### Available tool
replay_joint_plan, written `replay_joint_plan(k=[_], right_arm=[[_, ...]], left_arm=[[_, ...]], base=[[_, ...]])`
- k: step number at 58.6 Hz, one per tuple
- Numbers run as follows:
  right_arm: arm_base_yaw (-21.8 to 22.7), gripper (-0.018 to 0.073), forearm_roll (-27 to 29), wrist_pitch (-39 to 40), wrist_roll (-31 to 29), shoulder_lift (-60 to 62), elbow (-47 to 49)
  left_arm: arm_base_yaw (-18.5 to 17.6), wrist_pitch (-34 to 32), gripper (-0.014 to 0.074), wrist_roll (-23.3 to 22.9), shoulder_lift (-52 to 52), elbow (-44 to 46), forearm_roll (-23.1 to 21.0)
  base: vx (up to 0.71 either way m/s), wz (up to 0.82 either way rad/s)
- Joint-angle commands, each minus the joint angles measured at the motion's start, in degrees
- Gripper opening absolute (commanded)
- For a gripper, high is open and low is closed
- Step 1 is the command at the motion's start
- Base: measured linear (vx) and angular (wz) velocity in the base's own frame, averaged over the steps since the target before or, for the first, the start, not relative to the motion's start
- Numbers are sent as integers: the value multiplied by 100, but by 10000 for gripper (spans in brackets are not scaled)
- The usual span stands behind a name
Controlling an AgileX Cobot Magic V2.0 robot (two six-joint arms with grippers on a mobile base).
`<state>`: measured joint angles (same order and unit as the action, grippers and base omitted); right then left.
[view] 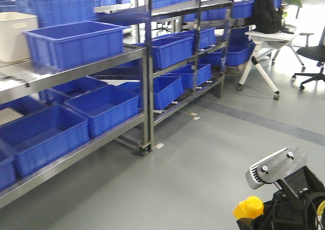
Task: Pick red and yellow blocks into blue bin
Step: 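Drive to the shelf and stop in front of the large blue bin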
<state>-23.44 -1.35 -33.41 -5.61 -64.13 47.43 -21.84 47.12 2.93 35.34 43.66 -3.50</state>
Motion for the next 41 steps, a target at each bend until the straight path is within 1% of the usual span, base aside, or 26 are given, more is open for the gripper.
replay_joint_plan(k=[1,21,41], right_arm=[[-5,192,-59,368,-30,130,170],[-5,192,-59,368,-30,130,170],[-5,192,-59,368,-30,130,170]], left_arm=[[-28,-419,333,-20,12,138,-28],[-28,-418,333,-20,12,138,-28],[-28,-413,333,-20,12,138,-28]], base=[[42,-22],[42,-23],[44,-32]])
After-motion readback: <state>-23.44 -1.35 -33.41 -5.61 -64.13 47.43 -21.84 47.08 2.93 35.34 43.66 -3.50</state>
